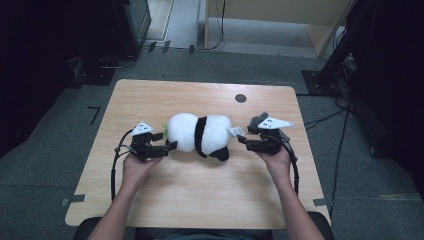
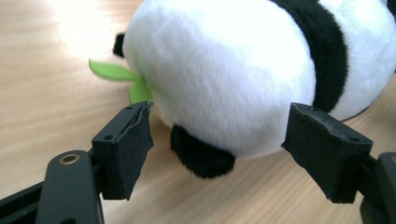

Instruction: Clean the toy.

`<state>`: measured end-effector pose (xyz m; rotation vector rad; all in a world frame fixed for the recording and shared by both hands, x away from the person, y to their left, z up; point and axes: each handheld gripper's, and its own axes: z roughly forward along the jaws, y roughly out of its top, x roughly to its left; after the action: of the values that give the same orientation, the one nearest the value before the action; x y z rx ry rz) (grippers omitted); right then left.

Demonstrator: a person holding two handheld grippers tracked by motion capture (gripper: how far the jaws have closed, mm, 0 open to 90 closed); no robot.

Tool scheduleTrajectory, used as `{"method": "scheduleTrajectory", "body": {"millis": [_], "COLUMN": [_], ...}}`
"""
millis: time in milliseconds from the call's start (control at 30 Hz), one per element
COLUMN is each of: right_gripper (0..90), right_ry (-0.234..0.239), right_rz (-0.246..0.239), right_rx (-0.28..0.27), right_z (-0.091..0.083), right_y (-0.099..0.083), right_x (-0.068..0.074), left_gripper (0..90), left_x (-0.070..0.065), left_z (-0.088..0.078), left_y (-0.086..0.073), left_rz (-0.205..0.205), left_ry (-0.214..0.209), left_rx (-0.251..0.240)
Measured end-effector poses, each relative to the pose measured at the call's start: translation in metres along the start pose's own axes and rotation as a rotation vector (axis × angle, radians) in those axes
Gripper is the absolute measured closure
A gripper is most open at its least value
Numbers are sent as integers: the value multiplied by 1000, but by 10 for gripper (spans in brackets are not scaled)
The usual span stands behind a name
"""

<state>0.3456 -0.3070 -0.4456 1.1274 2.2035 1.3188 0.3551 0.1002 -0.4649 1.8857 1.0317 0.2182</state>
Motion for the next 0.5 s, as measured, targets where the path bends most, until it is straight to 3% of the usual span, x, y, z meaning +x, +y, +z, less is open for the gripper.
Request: {"method": "scheduleTrajectory", "body": {"millis": [133, 300, 500], "right_gripper": [412, 413, 408], "right_ry": [-22, -58, -100], "right_rz": [1, 6, 22], "right_rx": [-17, -14, -15], "right_z": [-4, -7, -14], "right_y": [-1, -5, -10], "right_x": [-6, -16, -28], "left_gripper": [182, 167, 162], "left_x": [0, 1, 3], "left_z": [3, 7, 8], "left_y": [6, 16, 25], "left_rz": [23, 28, 54], "left_ry": [-5, -27, 0], "left_rx": [4, -41, -62]}}
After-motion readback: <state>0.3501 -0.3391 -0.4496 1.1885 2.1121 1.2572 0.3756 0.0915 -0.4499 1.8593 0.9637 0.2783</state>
